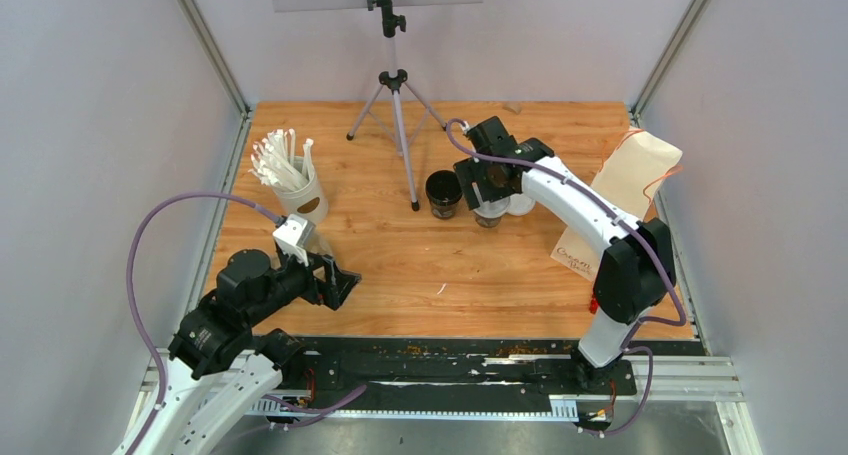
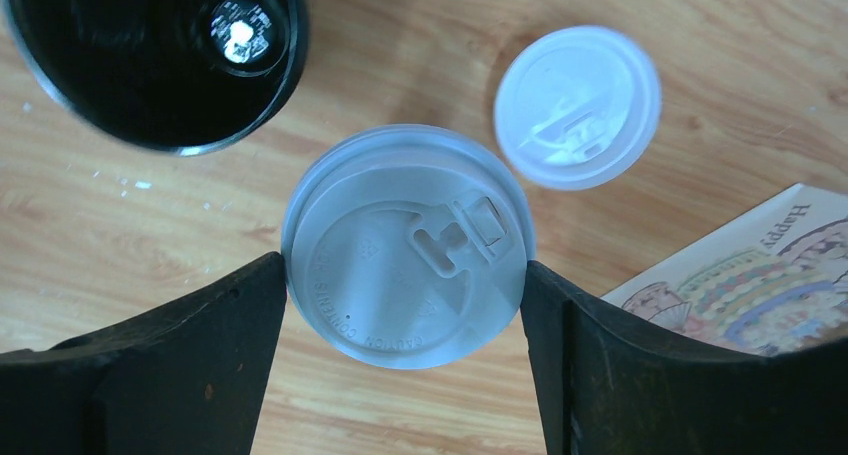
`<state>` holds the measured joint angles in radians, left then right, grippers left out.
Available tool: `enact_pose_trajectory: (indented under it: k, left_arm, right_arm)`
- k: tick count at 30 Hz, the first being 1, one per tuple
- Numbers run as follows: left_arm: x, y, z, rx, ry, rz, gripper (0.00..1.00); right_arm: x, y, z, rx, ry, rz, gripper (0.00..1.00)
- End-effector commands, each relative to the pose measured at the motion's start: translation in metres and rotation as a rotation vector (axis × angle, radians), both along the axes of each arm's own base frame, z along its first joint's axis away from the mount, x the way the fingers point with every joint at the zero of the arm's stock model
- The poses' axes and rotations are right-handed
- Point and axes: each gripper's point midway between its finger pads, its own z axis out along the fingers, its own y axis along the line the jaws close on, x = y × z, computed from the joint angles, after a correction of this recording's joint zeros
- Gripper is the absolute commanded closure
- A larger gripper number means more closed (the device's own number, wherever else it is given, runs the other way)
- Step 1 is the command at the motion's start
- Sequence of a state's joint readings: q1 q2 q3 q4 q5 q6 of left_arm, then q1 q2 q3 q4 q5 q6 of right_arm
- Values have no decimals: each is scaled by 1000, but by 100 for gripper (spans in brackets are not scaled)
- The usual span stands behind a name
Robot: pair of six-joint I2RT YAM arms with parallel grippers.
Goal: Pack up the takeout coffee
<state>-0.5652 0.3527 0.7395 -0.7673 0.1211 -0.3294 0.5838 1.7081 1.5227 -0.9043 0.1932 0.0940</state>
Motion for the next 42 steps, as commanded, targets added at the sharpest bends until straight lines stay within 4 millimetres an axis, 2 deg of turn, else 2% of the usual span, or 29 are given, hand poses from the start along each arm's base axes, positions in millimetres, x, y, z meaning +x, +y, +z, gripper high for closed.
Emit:
enact_pose_trajectory:
  k: [1, 6, 11, 15, 22, 26, 31, 35, 39, 42]
  left_arm:
    - [3, -1, -1, 8, -2, -2, 0]
    - [3, -2, -2, 10, 2, -4, 0]
    - [4, -2, -2, 10, 4, -3, 0]
    - [4, -2, -3, 12, 6, -1, 0]
    - [5, -3, -5, 20, 19, -5, 0]
    - [5, -3, -5, 20, 18, -4, 0]
    - [5, -3, -7, 24, 27, -5, 0]
    - [6, -4, -9, 29, 36, -4, 0]
    - [6, -3, -9, 30, 38, 2, 0]
    - [7, -4, -10, 32, 42, 2, 0]
  right_arm:
    - [32, -5, 9, -21, -59, 2, 23]
    - [54, -10, -3, -30, -46, -9, 23]
    - [69, -8, -14, 7, -25, -8, 23]
    - [69, -4, -24, 30, 6, 5, 23]
    - [70, 4, -24, 64, 13, 20, 23]
    - [70, 2, -25, 54, 21, 14, 17]
    - [69, -1, -10, 45, 12, 10, 7]
    - [65, -4, 13, 49, -1, 4, 3]
    - [61, 2, 35, 99, -21, 15, 4]
    - [60, 10, 42, 141, -31, 36, 8]
